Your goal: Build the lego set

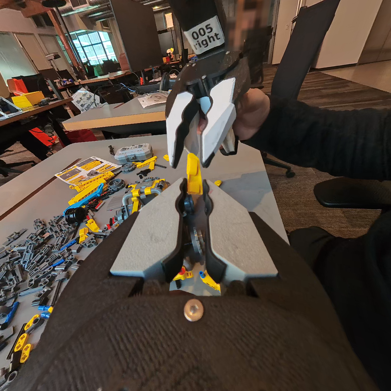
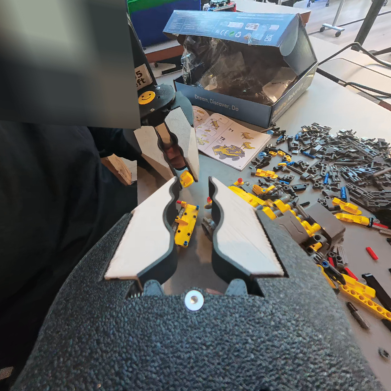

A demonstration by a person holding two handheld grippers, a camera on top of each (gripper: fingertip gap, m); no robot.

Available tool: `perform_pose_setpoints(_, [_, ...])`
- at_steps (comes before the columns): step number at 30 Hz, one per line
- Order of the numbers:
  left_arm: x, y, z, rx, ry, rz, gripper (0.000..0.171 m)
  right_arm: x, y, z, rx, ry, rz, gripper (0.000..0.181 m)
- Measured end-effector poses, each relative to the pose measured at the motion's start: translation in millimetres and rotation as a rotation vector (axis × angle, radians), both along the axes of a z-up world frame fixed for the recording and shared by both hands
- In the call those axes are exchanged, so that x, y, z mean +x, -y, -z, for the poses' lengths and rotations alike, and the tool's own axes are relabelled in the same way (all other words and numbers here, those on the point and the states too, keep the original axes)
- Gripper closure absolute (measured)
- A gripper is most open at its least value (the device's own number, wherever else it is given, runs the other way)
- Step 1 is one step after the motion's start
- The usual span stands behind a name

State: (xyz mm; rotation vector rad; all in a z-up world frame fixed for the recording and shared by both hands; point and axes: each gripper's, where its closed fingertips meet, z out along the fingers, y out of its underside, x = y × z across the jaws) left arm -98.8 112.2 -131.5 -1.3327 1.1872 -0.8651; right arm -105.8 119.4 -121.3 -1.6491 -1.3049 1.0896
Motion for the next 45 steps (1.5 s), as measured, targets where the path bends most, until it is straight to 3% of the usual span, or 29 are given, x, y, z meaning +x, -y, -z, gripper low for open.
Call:
perform_pose_setpoints(12, [-1,-4,0,0.018,-0.006,-0.022,0.161,-13,1,3,0.023,0.041,-0.036,0.17])
perform_pose_setpoints(45, [-5,-10,-2,0.046,-0.005,-0.063,0.161,-16,-4,1,0.013,0.022,0.012,0.17])
